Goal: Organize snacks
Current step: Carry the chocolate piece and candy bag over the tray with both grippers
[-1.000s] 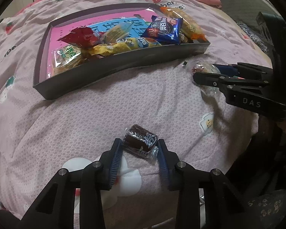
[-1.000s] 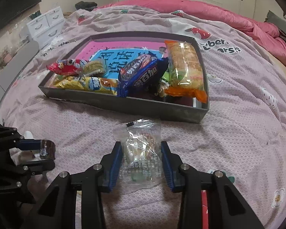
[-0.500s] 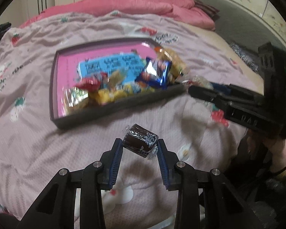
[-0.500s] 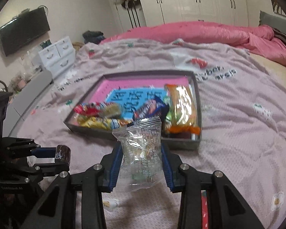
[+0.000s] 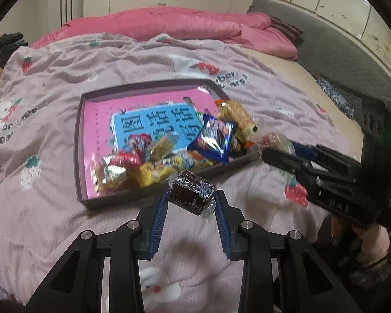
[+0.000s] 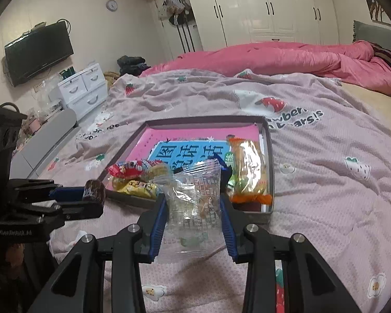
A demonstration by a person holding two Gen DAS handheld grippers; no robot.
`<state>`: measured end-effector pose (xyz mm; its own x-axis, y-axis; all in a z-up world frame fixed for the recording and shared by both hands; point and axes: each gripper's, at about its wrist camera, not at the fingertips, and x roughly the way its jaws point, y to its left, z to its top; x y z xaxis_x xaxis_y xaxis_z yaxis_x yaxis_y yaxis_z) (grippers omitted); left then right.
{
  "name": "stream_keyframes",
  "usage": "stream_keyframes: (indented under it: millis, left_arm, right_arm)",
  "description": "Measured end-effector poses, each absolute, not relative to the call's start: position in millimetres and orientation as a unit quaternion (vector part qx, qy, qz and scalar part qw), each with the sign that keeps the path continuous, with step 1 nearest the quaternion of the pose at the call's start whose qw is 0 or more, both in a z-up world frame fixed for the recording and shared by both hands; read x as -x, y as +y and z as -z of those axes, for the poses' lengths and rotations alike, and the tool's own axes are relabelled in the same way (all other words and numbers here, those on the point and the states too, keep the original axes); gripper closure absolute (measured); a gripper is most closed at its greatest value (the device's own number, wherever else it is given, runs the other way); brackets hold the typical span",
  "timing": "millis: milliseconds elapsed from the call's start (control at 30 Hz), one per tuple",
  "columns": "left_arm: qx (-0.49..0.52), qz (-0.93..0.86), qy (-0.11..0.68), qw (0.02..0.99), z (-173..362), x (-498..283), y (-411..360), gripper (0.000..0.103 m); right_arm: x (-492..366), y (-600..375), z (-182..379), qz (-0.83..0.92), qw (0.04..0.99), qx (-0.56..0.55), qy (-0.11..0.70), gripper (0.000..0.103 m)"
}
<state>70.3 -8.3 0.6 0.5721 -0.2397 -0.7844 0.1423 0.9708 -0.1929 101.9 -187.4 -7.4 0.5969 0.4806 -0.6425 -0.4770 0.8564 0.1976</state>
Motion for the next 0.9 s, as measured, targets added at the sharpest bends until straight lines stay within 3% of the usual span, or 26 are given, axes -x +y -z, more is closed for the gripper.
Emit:
stream_keyframes:
  millis: [900]
  left_arm:
    - [0.072,0.079,0.43,0.896,-4.2,-120.0,-6.3,0.066]
  right_arm:
    - [-133.9,-192.5,-12.4,-0.261,0.914,-0.017,0.312,0.064]
